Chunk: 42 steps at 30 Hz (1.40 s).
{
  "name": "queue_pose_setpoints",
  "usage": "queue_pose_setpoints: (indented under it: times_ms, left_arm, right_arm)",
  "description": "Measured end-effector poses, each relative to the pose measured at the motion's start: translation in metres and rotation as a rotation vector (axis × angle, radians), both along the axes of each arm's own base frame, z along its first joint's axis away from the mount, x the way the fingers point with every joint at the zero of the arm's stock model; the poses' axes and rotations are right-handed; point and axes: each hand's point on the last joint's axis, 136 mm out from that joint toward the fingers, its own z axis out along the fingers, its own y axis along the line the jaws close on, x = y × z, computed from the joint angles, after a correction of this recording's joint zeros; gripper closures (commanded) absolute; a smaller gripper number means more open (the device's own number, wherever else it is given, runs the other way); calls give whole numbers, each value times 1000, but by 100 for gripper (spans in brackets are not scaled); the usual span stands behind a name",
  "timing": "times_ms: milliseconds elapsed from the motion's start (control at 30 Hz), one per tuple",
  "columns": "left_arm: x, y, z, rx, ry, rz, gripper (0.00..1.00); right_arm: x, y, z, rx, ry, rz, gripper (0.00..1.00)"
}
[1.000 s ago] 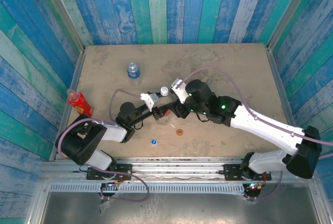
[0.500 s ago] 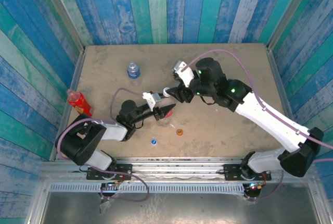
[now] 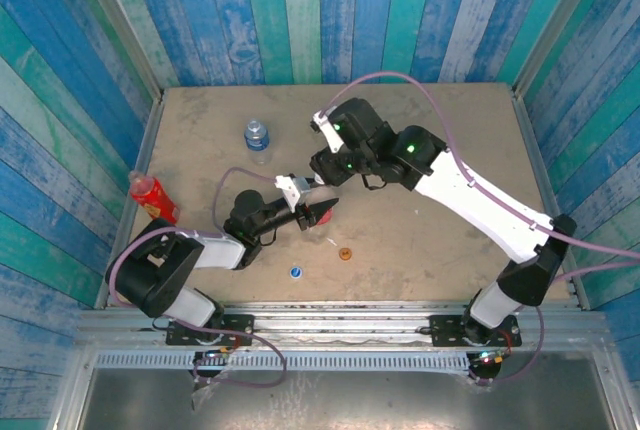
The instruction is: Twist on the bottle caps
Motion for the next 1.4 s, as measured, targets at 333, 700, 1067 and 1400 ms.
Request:
queue_pose_setpoints:
  times_ms: [333, 700, 1067, 1400]
  left_arm:
    - [0, 0, 0, 0, 1, 0, 44]
    - [0, 0, 0, 1, 2, 0, 44]
    - [-4, 1, 0, -6, 29, -42, 44]
    - [-13, -3, -1, -7, 46, -109, 44]
  right_arm:
    - [-5, 2, -25, -78, 74, -11, 50]
    - [-8, 6, -32, -93, 97, 14, 75]
    - [-9, 6, -32, -47, 143, 261, 78]
    - [-20, 6, -34, -63, 56, 600, 76]
